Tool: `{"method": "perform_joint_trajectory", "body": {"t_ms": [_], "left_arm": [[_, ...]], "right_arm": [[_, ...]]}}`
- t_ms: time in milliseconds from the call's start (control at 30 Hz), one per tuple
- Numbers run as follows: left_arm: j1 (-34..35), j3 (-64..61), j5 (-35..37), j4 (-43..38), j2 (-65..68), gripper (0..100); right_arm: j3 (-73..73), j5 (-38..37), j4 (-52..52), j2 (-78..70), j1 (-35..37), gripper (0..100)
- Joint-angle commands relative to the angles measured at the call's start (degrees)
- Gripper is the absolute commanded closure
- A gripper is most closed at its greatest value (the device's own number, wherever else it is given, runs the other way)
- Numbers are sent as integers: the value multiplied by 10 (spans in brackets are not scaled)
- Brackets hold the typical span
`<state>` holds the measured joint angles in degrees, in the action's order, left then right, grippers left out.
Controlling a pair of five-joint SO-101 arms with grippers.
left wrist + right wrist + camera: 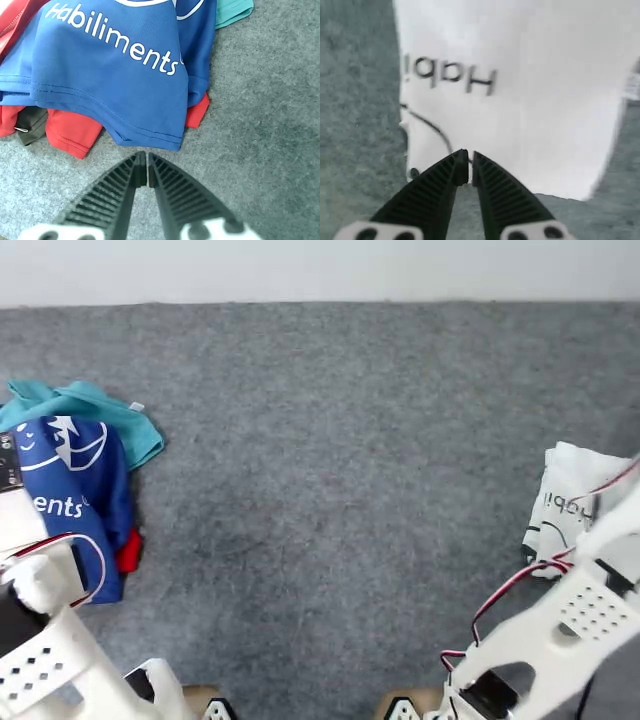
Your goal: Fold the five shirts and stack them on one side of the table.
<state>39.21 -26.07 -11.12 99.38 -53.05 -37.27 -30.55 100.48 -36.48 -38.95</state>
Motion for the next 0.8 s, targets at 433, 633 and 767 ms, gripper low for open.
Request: {"method": "perform_joint_trajectory", "body": {"t_ms": [433, 633, 767], "left_arm": [[1, -25, -3, 9, -4, 986], [-1, -21, -36, -17, 3, 979], [-1, -62, -117, -30, 3, 887]], "right_arm": [[118, 102, 25, 151, 92, 990], [168, 103, 24, 343, 118, 990], [279, 105, 24, 431, 144, 990]]}}
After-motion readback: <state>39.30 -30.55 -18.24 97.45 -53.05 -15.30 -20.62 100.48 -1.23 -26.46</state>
